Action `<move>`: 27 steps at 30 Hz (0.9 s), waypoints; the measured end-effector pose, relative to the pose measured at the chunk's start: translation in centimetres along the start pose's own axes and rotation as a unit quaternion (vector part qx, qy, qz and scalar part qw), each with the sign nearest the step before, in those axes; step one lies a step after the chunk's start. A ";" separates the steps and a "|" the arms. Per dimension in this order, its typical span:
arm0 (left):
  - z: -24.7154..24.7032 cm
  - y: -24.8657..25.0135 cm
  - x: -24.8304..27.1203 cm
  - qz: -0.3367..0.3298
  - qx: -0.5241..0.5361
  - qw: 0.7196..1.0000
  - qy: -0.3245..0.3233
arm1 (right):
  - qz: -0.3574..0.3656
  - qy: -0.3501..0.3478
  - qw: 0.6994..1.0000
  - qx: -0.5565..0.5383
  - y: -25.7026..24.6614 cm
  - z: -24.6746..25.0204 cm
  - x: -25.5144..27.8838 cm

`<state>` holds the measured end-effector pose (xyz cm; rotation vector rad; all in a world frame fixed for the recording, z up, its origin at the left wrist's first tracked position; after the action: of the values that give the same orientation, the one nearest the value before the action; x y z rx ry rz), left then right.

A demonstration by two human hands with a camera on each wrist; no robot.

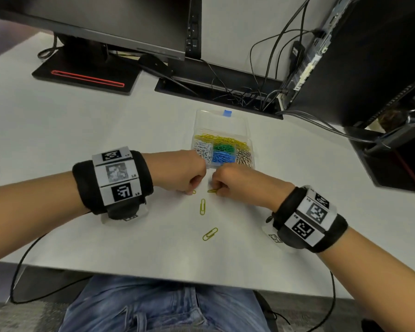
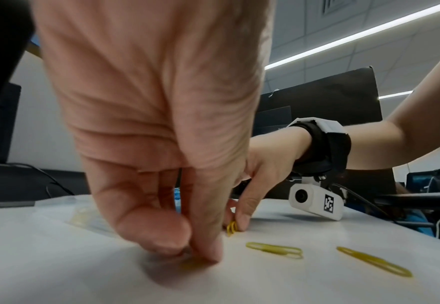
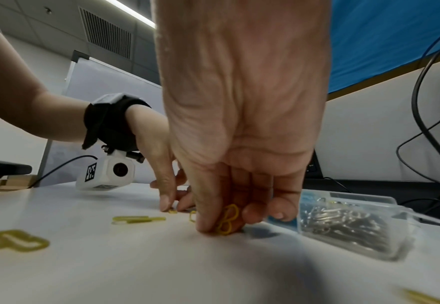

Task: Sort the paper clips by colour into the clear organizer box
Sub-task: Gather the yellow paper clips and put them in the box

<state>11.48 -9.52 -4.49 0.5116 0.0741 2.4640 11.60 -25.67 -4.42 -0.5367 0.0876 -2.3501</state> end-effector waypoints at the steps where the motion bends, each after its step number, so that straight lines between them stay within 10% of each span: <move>1: -0.1 0.0 -0.1 -0.005 0.001 1.000 -0.004 | 0.003 -0.004 1.000 -0.002 0.1 -0.1 0.0; 6: 0.0 -0.5 0.0 -0.037 -0.008 0.999 -0.004 | -0.014 0.143 0.988 -0.063 2.3 2.5 0.0; 14: 5.6 -2.3 -2.3 0.007 0.019 0.964 0.265 | -0.091 0.203 0.973 -0.059 7.1 5.0 -3.1; 21: 5.7 -3.3 -4.8 0.053 0.015 0.974 0.220 | -0.100 0.243 0.961 -0.086 7.8 5.0 0.0; 27: 4.2 -0.6 -1.4 -0.097 0.032 0.989 0.109 | -0.274 0.145 0.946 -0.093 10.9 3.5 5.4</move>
<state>14.42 -10.16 -1.22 0.2475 0.2802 2.3222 16.40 -36.99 -1.58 -0.3234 0.3359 -2.9767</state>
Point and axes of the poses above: each hand's wrist, its own x-axis away from the middle knuckle, its own z-axis out of the back of the hand, y = z × x, the point moved 1 cm from there along -x, towards the middle knuckle, and after that the axes turned 3 degrees about -x, right-handed, at the moved point
